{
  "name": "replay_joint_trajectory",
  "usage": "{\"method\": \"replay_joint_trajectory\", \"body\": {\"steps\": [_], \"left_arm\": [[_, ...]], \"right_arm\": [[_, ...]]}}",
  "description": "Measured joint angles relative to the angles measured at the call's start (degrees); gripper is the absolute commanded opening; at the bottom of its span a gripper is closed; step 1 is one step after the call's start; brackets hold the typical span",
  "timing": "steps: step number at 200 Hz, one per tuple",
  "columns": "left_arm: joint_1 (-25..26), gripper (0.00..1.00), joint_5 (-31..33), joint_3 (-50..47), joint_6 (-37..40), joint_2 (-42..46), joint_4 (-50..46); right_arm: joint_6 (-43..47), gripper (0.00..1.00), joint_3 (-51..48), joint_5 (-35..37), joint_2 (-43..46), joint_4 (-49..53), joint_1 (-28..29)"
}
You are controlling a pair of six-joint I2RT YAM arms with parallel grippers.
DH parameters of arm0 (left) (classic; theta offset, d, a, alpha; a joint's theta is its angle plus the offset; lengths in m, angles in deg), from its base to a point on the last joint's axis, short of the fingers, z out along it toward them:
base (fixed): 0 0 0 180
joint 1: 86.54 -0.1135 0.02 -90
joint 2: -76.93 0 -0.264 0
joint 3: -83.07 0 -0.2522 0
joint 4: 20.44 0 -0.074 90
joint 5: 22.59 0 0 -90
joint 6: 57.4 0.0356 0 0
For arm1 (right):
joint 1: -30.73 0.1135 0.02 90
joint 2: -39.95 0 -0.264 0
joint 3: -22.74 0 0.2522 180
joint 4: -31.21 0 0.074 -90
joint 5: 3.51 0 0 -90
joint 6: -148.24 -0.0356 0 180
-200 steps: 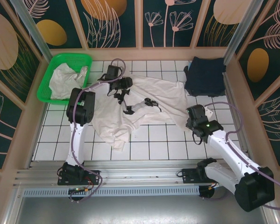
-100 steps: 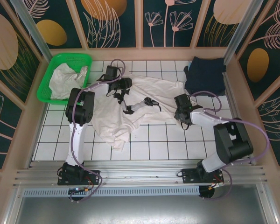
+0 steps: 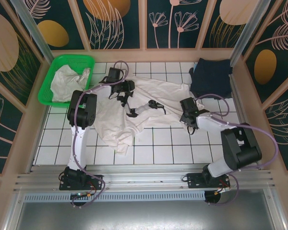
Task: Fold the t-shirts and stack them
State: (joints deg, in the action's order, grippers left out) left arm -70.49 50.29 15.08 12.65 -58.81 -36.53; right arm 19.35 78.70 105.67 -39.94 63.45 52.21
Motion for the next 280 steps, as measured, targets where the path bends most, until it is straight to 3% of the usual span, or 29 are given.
{"method": "replay_joint_trajectory", "body": {"steps": [57, 109, 139, 160, 170, 183, 195, 213, 239, 280], "left_arm": [[0.0, 0.51, 0.0, 1.3, 0.3, 0.0, -2.7], [-0.1, 0.51, 0.0, 4.2, 0.3, -1.1, -6.3], [-0.4, 0.59, -0.3, 8.0, 1.2, -2.8, -8.8], [-0.7, 0.62, 0.0, 12.0, 2.4, -4.6, -11.1], [-0.8, 0.66, -0.2, 12.3, 2.8, -4.7, -11.7], [-1.0, 0.72, -1.2, 11.8, 3.4, -4.3, -11.5], [-1.0, 0.76, -1.9, 10.0, 4.7, -3.1, -11.2], [-1.0, 0.80, -1.9, 4.8, 5.7, 0.8, -11.3], [-1.0, 0.82, -0.6, -5.8, 6.2, 10.0, -10.1], [-1.0, 0.76, 2.6, -29.3, 2.4, 28.6, -1.3]], "right_arm": [[-0.5, 0.00, -1.7, 1.0, 6.9, 5.3, 2.7], [-10.2, 0.00, -1.8, 3.3, 11.5, 17.4, 16.9], [-18.1, 0.00, -1.6, 3.7, 10.4, 24.7, 25.3], [-23.0, 0.07, 0.3, 4.0, 4.5, 30.4, 30.0], [-24.6, 0.22, 1.7, 5.0, 1.6, 33.5, 30.7], [-25.5, 0.41, 4.3, 6.8, 0.0, 37.0, 30.6], [-24.5, 0.47, 7.5, 8.9, 0.2, 37.9, 30.0], [-18.2, 0.50, 10.5, 9.6, 2.6, 30.7, 27.3], [-6.8, 0.49, 10.2, 1.8, 3.9, 11.4, 16.4], [2.8, 0.45, 15.1, -6.2, -14.3, -5.0, 4.0]]}}
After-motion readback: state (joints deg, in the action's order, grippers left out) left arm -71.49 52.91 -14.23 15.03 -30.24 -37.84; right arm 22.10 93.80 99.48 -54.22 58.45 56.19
